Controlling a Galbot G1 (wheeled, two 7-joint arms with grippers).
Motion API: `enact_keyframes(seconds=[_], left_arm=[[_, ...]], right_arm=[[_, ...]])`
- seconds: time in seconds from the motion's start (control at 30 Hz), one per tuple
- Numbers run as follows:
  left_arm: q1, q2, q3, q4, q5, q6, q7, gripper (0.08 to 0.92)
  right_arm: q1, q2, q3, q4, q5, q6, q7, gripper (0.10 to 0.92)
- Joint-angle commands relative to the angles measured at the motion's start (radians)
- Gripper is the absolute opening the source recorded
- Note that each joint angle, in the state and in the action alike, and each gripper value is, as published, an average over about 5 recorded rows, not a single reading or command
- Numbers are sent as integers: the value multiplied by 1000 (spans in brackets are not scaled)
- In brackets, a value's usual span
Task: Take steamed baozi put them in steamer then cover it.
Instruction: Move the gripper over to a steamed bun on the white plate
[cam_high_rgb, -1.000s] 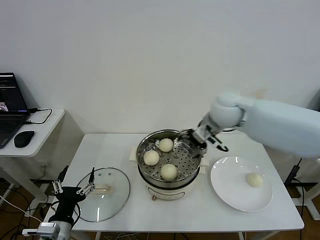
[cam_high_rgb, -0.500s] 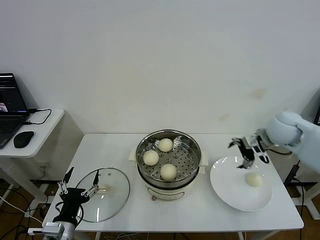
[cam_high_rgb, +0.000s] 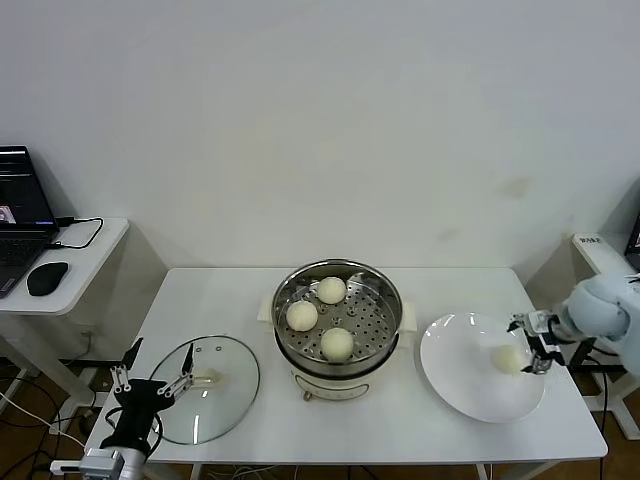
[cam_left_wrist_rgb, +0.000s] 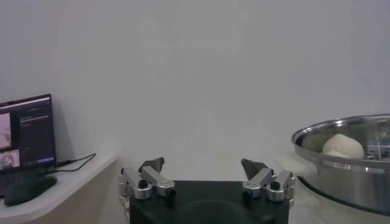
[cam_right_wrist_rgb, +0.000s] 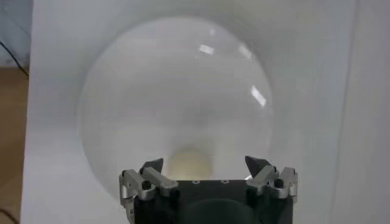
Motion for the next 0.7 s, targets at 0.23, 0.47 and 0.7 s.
enact_keyframes(seconds=[0.23, 0.47, 0.7], left_arm=[[12, -8, -10, -4, 2, 0, 0, 823], [10, -11, -9, 0, 4, -1, 0, 823], [11, -10, -11, 1, 3, -1, 1, 823]], right_arm=[[-109, 113, 94, -164, -84, 4, 22, 823], [-90, 155, 92, -206, -104, 6, 43, 823], [-91, 165, 88, -201, -102, -8, 35, 804]])
